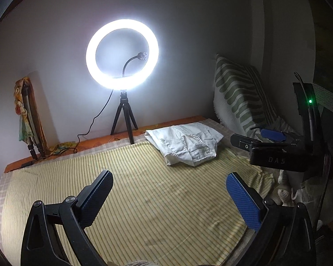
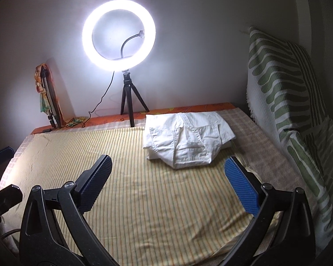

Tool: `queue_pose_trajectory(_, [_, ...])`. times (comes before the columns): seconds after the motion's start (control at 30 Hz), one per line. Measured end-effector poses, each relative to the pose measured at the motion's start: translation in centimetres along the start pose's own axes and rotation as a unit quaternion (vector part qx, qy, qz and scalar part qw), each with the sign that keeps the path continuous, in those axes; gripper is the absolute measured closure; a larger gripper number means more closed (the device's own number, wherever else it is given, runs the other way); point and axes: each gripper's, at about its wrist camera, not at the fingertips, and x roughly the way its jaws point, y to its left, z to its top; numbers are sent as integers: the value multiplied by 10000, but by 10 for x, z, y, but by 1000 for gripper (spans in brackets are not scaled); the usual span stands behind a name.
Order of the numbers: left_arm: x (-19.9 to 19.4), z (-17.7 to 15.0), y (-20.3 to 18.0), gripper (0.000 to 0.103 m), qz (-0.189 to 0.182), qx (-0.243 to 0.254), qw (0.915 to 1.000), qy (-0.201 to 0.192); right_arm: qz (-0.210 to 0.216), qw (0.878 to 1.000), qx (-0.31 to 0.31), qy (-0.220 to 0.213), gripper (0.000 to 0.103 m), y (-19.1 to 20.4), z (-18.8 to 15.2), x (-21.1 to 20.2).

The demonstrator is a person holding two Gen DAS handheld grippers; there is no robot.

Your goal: Fold small clothes

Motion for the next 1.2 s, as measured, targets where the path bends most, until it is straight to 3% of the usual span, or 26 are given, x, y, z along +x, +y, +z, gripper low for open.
queue_pose_trajectory(0.23, [-1, -17, 8, 0, 179, -83, 9996, 221, 25, 10000, -84, 5, 0, 17, -21, 0])
queue_pose_trajectory(0.43, [-1, -25, 14, 0, 367, -51, 9991, 190, 26, 9998, -217, 40, 0, 22, -28, 6])
queue_pose_trajectory(1.2, [4, -33, 5, 0, 398, 96, 9987, 297, 75, 9997, 104, 198, 0, 19, -32, 19])
